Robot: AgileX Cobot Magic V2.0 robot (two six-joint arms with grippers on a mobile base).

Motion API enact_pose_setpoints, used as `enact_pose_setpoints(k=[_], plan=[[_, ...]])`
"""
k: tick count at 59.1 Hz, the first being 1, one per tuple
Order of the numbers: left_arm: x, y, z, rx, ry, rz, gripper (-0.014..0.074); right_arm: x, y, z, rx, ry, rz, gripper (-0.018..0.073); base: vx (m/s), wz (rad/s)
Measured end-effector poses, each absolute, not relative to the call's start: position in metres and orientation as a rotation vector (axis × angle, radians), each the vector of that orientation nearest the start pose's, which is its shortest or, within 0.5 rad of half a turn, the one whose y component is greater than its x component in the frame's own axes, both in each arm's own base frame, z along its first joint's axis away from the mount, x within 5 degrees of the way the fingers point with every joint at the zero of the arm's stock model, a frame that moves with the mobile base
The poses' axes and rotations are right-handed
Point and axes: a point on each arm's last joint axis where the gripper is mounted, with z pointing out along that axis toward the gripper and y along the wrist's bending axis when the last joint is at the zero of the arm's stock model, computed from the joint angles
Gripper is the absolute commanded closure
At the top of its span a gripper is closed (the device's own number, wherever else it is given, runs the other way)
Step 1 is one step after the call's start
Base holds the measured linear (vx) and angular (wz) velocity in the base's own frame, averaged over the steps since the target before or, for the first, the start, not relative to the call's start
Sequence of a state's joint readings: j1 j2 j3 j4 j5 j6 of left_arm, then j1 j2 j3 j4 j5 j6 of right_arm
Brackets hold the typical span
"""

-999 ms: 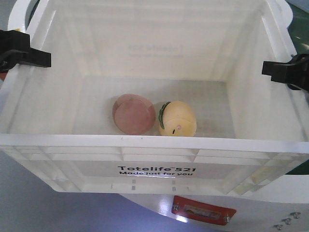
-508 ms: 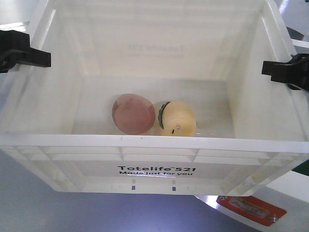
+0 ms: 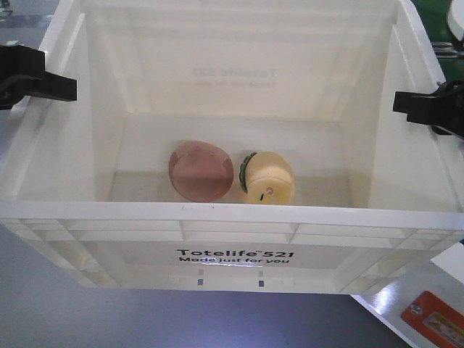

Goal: Place moving items into box and shelve
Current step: 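Hold the crate with both grippers while the base turns away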

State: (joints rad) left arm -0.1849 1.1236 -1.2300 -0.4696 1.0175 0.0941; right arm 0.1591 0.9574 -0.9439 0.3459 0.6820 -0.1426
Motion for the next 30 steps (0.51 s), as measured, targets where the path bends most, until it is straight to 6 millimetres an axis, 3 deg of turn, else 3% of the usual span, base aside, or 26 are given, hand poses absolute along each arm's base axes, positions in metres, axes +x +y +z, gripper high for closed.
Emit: enact_pose_setpoints(k=[30], plan=[[0.2046, -0.0739, 0.4055, 0.22, 2.344, -0.636, 0.0603, 0.1864, 0.0496, 0.3679, -0.157, 2.155, 0.399, 0.0565, -0.05, 0.66]])
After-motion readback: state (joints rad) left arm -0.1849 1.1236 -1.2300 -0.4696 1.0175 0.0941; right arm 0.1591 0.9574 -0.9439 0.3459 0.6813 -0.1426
